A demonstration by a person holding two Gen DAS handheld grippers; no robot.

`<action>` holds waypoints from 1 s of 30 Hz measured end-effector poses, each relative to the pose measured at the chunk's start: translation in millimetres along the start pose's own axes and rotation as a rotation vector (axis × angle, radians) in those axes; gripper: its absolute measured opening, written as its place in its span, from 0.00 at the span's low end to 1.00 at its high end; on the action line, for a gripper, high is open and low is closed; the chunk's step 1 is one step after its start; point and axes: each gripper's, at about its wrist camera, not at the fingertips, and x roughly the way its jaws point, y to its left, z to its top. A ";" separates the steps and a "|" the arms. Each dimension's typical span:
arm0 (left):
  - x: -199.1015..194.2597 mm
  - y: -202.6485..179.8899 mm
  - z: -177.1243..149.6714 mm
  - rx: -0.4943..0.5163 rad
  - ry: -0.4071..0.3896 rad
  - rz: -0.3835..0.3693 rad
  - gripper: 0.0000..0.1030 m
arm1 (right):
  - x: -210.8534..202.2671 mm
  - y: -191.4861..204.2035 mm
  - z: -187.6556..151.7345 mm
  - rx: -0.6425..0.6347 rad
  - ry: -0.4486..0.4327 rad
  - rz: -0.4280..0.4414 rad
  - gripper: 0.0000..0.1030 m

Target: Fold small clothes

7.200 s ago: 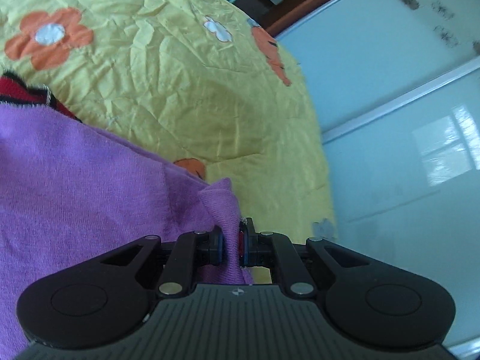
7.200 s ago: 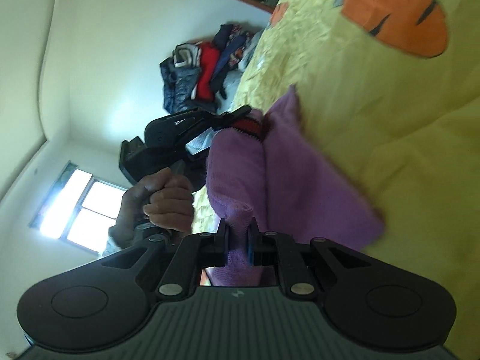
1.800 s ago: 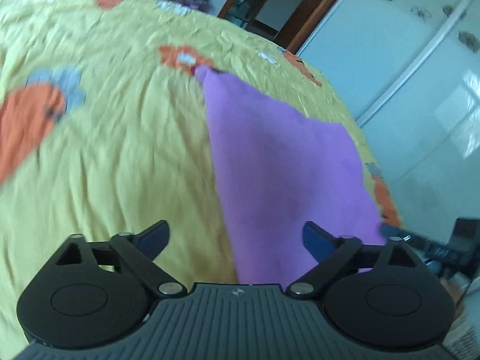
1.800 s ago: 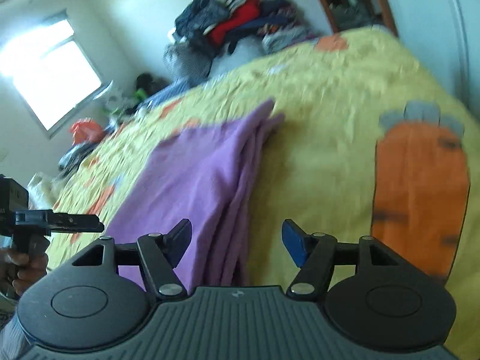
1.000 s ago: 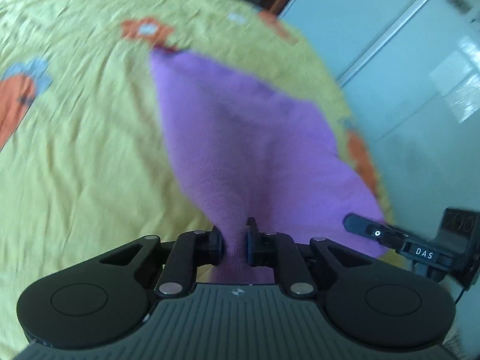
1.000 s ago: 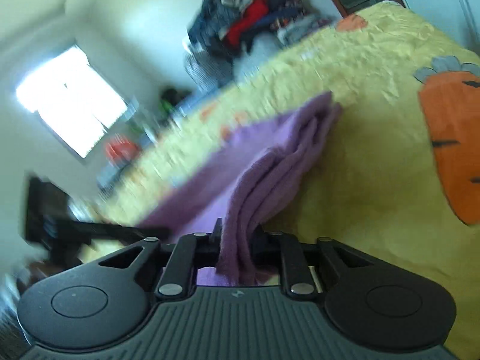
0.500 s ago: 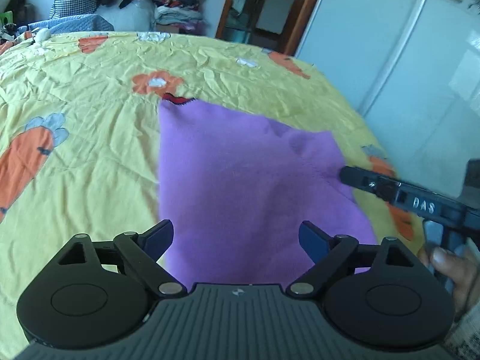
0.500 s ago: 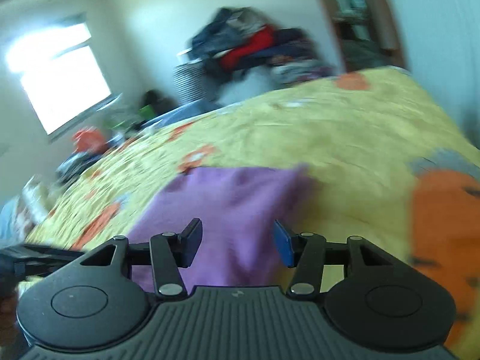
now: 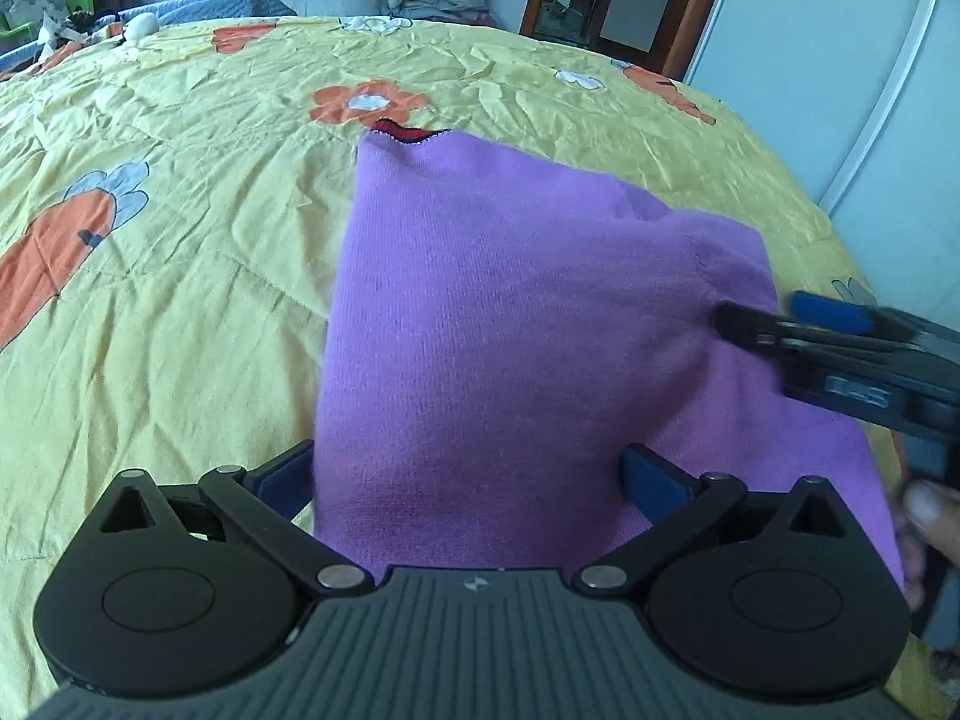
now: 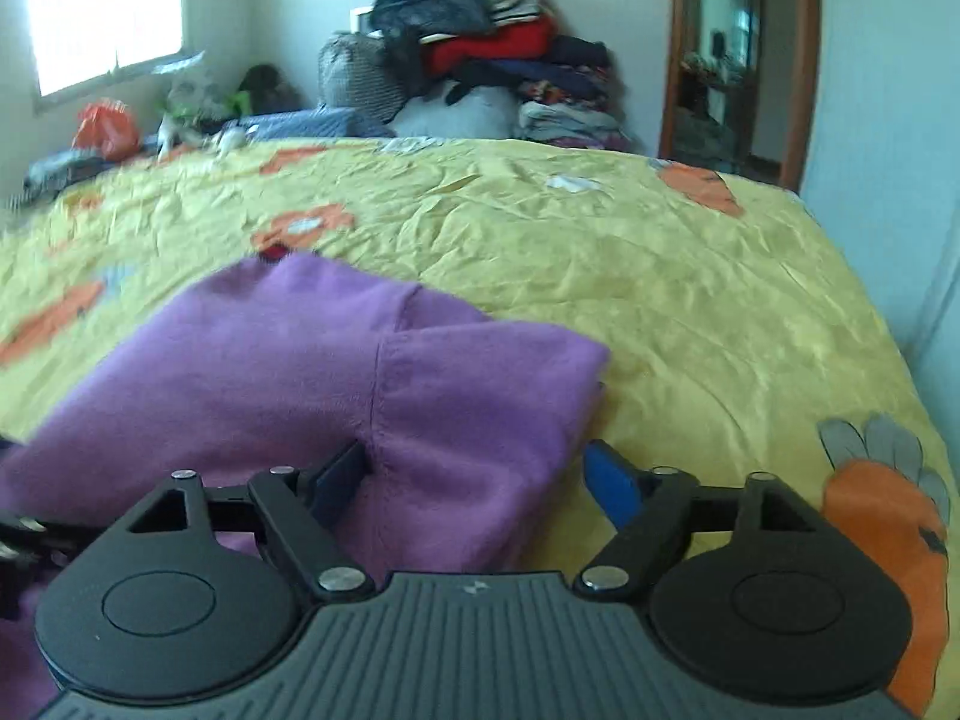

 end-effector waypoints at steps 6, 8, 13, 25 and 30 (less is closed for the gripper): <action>0.9 0.3 -2.5 0.006 -0.012 -0.011 1.00 | -75.2 38.6 -29.8 -0.098 -0.040 0.102 0.77; 0.8 -0.4 -3.3 0.009 -0.015 -0.009 1.00 | -83.5 52.1 -48.4 -0.186 -0.018 0.130 0.77; -2.9 0.8 -5.7 0.017 -0.002 -0.020 1.00 | -70.5 26.8 -69.7 -0.194 0.041 0.015 0.77; -25.7 9.9 -32.4 0.056 -0.013 0.030 1.00 | -42.1 34.7 -35.7 -0.194 0.006 -0.129 0.78; -42.8 16.5 -48.5 0.040 -0.035 0.067 1.00 | -65.5 11.9 -41.6 -0.017 0.022 -0.147 0.92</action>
